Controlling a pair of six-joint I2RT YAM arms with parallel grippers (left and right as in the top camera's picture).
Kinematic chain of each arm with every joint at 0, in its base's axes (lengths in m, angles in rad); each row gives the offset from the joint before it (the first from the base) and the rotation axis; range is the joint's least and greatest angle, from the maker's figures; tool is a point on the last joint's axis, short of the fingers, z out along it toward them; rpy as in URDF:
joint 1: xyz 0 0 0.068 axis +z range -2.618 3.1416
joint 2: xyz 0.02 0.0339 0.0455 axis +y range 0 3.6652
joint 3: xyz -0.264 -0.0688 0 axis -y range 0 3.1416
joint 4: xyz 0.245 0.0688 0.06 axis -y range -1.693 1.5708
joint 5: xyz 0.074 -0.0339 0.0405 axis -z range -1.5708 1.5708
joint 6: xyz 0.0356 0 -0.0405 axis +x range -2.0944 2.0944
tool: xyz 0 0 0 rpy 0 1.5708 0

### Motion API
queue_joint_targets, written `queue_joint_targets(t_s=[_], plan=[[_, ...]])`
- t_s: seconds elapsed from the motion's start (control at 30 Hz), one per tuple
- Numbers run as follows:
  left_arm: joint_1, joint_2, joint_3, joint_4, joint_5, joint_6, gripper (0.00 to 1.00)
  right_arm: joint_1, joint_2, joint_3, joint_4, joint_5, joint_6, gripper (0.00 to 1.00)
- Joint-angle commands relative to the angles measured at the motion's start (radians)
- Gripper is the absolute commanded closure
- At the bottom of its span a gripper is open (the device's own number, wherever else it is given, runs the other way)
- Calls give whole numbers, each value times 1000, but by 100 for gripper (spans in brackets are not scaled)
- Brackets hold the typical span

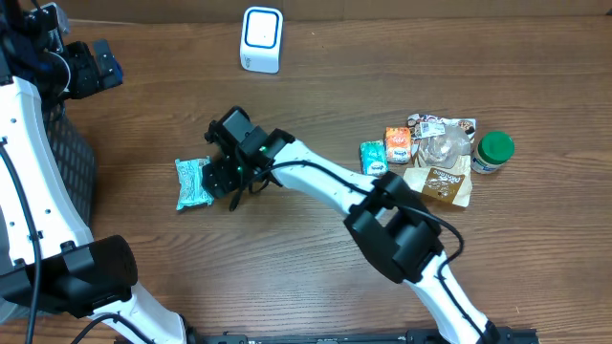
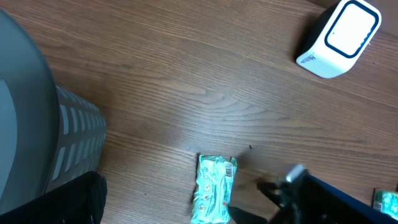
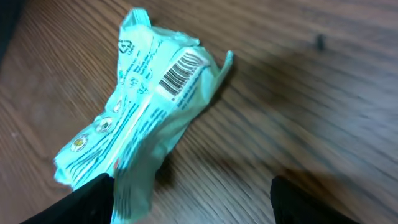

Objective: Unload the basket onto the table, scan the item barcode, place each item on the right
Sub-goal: 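Lower the right gripper and grasp the teal packet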

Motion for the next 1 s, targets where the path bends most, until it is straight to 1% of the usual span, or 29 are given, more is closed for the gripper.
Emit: queue_joint_targets(t_s=[0.0,0.13,0.4,0.53,0.63,0.77,0.83,0.87,0.9,0.97], plan=[[-3,0,6,4,11,-7,0,42,17,44,29,4,19,23],[-3,0,6,4,11,-7,0,68,18,44,75,45,20,24],[-3,0,6,4,11,-7,0,74,20,43,87,73,42,32],[-3,0,6,4,11,-7,0,78,29,43,116,129,48,32],[-3,0,6,4,11,-7,0,77,29,43,135,199,83,32],[-3,0,6,4,11,-7,0,70,29,44,172,240,83,33],[-3,0,6,4,11,-7,0,69,29,44,208,276,82,37],[-3,0,6,4,11,-7,0,69,29,44,233,286,75,41],[-3,0,6,4,11,-7,0,69,29,44,264,286,60,48],[-3,0,6,4,11,-7,0,69,29,44,330,286,24,66]])
